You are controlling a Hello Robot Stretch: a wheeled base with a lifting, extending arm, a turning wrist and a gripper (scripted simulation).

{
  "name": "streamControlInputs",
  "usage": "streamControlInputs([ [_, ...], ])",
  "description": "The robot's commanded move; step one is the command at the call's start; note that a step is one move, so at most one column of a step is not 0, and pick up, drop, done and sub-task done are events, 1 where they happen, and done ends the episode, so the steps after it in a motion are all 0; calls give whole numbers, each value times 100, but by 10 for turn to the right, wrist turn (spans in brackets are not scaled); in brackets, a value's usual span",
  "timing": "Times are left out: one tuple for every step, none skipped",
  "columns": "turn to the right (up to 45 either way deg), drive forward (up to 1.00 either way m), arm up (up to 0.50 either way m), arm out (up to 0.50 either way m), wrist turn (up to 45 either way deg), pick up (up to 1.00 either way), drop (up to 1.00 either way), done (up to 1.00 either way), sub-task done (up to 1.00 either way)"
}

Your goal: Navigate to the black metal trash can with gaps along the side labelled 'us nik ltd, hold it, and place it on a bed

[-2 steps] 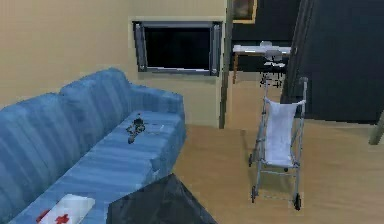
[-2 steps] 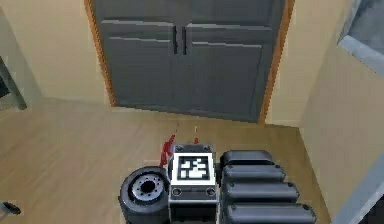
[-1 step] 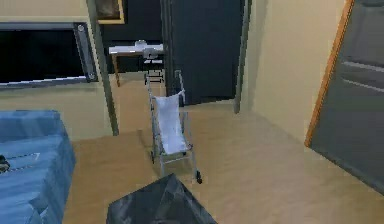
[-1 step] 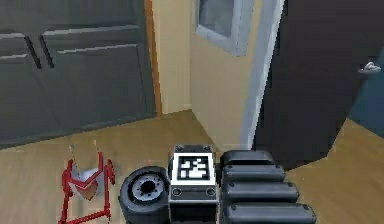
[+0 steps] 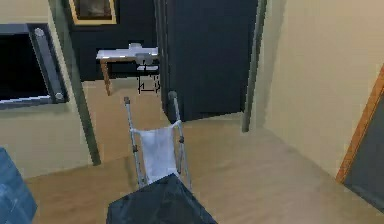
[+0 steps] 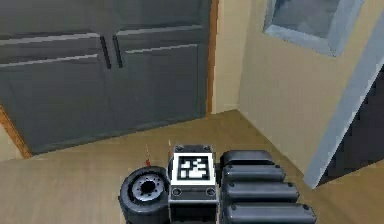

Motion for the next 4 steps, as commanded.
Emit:
streamControlInputs([
  [330,0,0,0,0,0,0,0,0],
  [0,60,0,0,0,0,0,0,0],
  [300,0,0,0,0,0,0,0,0],
  [0,5,0,0,0,0,0,0,0],
])
